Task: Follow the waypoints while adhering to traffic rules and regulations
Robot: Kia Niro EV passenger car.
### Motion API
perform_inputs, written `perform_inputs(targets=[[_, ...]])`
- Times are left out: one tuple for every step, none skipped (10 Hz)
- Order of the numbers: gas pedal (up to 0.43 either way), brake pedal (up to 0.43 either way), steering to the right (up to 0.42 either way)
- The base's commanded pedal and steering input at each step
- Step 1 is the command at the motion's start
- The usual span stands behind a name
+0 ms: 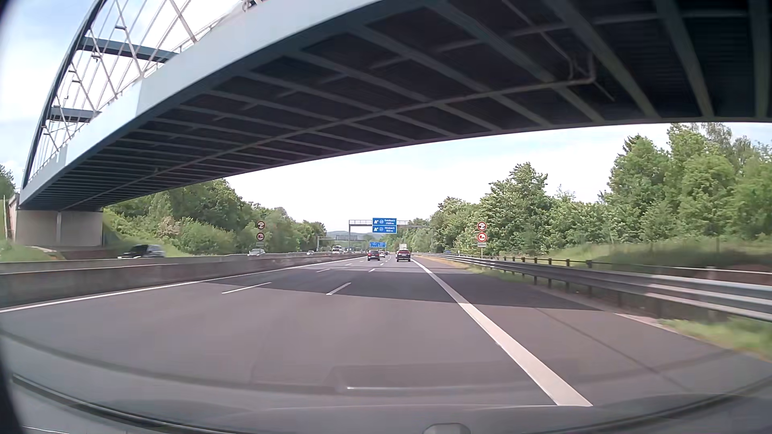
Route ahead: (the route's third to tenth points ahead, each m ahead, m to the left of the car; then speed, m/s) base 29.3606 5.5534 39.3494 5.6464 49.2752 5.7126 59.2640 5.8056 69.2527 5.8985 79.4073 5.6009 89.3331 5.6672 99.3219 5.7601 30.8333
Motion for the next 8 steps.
perform_inputs(targets=[[0.059, 0.000, -0.002], [0.059, 0.000, -0.002], [0.059, 0.000, -0.002], [0.059, 0.000, -0.002], [0.059, 0.000, -0.003], [0.059, 0.000, -0.002], [0.059, 0.000, -0.003], [0.098, 0.000, -0.003]])
